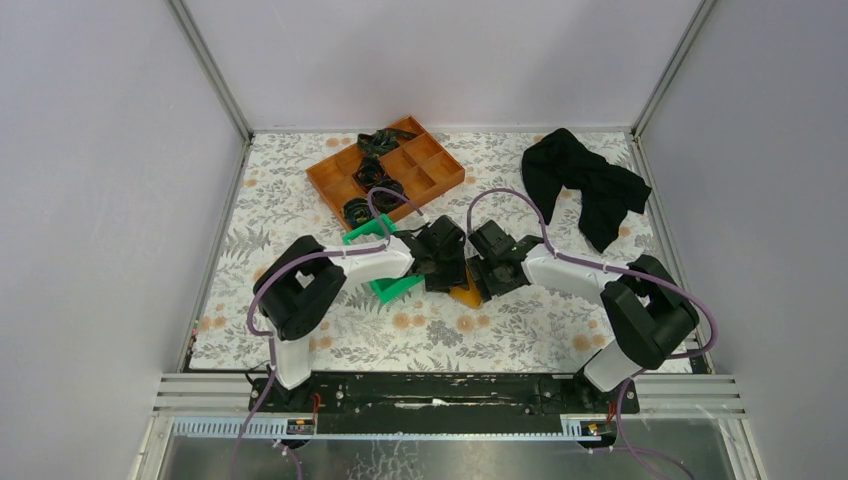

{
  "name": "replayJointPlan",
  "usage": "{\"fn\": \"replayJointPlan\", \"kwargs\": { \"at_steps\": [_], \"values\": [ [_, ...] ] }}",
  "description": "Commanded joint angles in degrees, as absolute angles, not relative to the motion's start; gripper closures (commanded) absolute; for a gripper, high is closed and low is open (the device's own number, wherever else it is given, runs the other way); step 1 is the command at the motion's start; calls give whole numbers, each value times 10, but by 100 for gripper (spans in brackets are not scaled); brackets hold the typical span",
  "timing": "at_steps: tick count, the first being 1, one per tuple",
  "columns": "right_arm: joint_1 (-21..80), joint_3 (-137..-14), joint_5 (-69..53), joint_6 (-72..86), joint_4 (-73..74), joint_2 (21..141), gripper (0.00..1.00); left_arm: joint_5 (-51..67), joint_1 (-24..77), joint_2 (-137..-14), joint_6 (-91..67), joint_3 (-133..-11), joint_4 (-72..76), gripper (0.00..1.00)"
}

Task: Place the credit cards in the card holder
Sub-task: Close the card holder at the center of the board.

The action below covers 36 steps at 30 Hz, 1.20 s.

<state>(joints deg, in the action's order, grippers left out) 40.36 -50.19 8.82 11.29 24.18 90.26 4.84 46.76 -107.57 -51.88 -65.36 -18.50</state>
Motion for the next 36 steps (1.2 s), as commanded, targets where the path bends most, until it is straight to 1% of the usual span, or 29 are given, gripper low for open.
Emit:
{"fn": "replayJointPlan", "kwargs": {
  "at_steps": [1,16,28,36],
  "values": [
    [419,-534,91,88,225,916,33,-20,458,-1144,-476,-629,-309,40],
    [420,-554,65,52,179,943,34,-28,450,-1143,-452,-612,-341,40],
    [420,-565,5,5,142,969,36,-9,448,-1169,-426,-612,-349,39],
    [421,-552,0,-5,98,974,36,7,446,-1173,-416,-612,-345,39]
  ]
}}
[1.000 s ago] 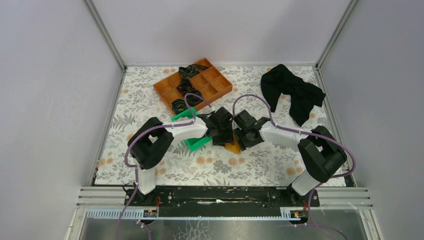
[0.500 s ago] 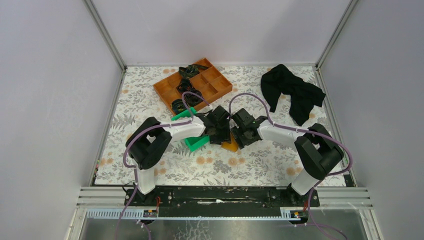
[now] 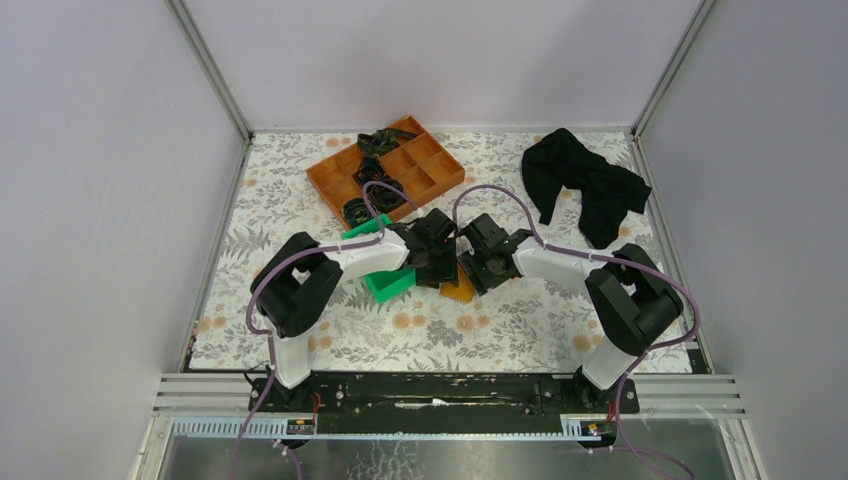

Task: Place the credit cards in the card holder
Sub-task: Close the card holder at the center of the board.

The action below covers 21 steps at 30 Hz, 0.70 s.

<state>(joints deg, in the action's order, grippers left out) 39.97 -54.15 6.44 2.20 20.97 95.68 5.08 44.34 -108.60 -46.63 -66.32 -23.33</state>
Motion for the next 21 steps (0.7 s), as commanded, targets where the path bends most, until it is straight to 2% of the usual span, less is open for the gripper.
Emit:
{"fn": "replayJointPlan", "kwargs": {
  "at_steps": [1,21],
  "values": [
    [421,-550,-2,0,93,972,36,10,445,-1170,-416,-610,-341,39],
    [420,-501,78,130,-24,943,36,61,444,-1141,-418,-568,-282,38]
  ]
}}
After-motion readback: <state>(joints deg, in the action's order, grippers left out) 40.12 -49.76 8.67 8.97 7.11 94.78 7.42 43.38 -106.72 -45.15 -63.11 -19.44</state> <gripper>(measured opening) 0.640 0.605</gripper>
